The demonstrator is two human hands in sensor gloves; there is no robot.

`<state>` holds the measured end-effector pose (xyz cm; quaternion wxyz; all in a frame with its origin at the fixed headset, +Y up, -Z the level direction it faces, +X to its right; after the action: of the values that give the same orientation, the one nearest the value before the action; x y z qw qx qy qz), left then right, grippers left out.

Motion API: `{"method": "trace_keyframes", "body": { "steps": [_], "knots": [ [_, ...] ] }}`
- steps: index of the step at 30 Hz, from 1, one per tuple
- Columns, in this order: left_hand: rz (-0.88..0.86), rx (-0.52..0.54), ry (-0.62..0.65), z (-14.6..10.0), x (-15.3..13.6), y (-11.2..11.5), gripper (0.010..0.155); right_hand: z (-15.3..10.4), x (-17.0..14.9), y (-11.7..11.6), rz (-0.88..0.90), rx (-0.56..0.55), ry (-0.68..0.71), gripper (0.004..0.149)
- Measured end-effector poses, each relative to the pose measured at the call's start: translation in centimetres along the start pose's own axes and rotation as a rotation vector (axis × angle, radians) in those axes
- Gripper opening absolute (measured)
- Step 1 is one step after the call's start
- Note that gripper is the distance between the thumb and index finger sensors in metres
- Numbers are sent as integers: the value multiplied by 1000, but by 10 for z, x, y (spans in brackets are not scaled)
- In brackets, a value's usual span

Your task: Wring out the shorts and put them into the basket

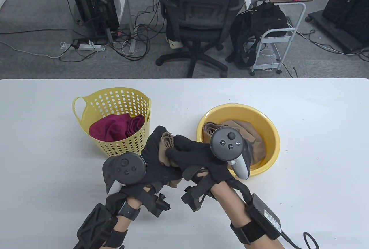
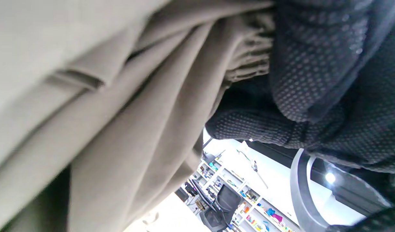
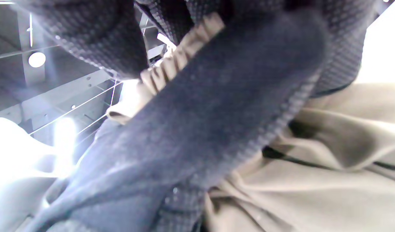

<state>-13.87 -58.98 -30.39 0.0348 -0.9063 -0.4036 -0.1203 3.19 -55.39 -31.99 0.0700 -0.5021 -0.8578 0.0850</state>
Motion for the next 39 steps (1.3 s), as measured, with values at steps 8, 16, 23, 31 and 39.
{"method": "trace_keyframes", "body": {
  "steps": [8,16,23,31,39],
  "knots": [
    [-4,36,4,-1,-9,-6,103,3,-3,-3,16,31,7,62],
    [-70,56,-21,-3,-26,-15,70,7,-11,-2,22,45,-9,60],
    [-117,50,-21,-6,-32,-20,64,7,-16,-1,54,54,-18,61],
    [-224,49,-24,-11,-40,-34,63,11,-30,17,89,24,-32,59],
    [-403,22,-4,-16,-42,-46,63,21,-50,26,121,37,-57,69]
  ]
}}
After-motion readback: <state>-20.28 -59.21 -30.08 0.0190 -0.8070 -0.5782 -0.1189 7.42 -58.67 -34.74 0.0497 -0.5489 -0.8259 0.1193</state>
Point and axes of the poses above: the tracker on the back of each hand, its own x axis roughly to the thumb side, its own z axis roughly from the wrist to the fingertips, y = z × x, the point moved 3 cm from there along z, roughly from the wrist to the fingertips, and after that the axes turned 15 degrees about -y, right-handed, at the moved point
